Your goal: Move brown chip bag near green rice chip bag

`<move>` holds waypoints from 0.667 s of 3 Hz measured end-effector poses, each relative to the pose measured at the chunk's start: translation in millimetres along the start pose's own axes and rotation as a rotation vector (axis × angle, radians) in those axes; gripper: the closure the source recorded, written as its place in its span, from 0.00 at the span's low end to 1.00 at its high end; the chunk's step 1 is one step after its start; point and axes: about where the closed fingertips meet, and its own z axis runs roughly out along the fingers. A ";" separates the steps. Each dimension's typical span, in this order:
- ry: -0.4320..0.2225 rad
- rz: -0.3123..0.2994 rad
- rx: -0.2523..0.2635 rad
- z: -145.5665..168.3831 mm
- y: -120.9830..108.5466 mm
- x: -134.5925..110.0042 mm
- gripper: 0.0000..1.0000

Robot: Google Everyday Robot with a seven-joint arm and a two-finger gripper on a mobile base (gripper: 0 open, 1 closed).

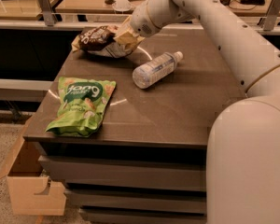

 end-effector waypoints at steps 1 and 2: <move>-0.035 -0.015 -0.206 -37.1 56.6 -26.4 1.00; -0.037 -0.002 -0.324 -58.2 91.0 -29.2 1.00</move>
Offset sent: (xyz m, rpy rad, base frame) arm -0.1565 -0.0306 0.0368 -0.0297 0.2961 0.3523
